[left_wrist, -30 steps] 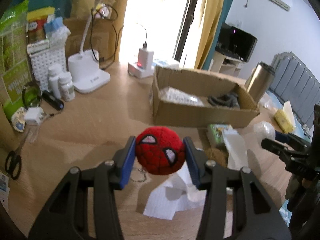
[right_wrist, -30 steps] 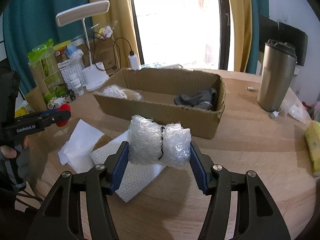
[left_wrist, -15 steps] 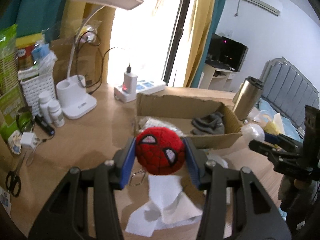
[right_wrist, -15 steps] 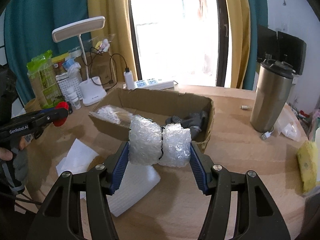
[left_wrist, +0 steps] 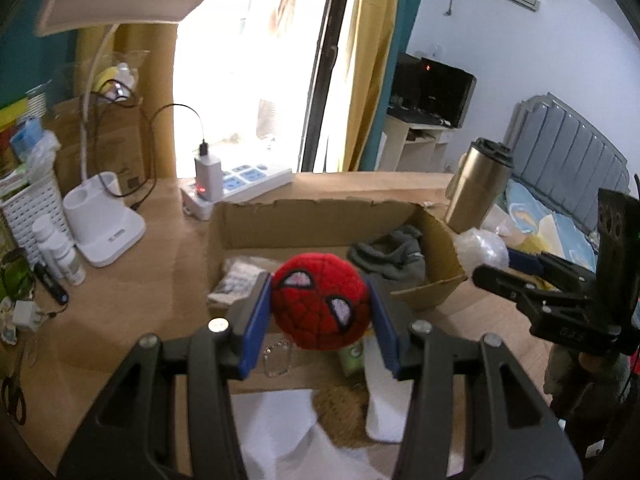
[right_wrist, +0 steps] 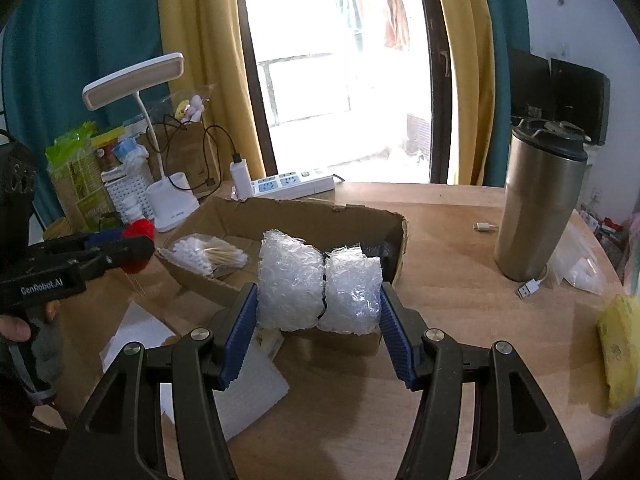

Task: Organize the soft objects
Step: 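Lower the bubble wrap into the box with the right tool while the left tool drops the plush ball in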

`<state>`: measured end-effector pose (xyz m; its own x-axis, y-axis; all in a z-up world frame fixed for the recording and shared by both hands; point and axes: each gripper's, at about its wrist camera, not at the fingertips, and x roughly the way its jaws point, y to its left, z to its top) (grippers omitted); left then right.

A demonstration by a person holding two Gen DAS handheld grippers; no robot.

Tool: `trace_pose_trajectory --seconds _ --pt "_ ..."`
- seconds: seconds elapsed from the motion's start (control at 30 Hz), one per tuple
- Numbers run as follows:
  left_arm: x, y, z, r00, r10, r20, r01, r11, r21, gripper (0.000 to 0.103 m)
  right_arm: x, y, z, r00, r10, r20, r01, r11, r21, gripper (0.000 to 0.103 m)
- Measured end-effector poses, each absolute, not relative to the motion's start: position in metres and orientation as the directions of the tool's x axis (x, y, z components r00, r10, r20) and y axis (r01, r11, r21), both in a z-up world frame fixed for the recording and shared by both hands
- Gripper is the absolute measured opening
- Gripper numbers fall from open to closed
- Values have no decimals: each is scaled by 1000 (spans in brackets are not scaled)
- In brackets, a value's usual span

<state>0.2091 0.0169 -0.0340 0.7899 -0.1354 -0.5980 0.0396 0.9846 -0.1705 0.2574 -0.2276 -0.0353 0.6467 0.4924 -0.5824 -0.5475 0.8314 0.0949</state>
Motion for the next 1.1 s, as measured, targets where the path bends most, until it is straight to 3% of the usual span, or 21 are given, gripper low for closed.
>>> trace_pose_trajectory --seconds 0.77,0.9,1.0,1.1 --pt "284 -37 -62 725 -184 -664 109 982 -153 50 291 -233 -48 624 546 -560 -569 808 154 62" --pt "291 -40 -66 709 -204 -675 125 978 -165 56 294 -229 -49 621 538 -570 -567 811 148 62" --pt "291 -41 -66 702 -208 -681 132 978 -162 73 293 -223 -50 629 519 -579 -559 819 127 64" --pt "287 -34 -64 710 -219 -669 128 975 -182 74 293 -219 -50 633 504 -588 -550 827 118 66"
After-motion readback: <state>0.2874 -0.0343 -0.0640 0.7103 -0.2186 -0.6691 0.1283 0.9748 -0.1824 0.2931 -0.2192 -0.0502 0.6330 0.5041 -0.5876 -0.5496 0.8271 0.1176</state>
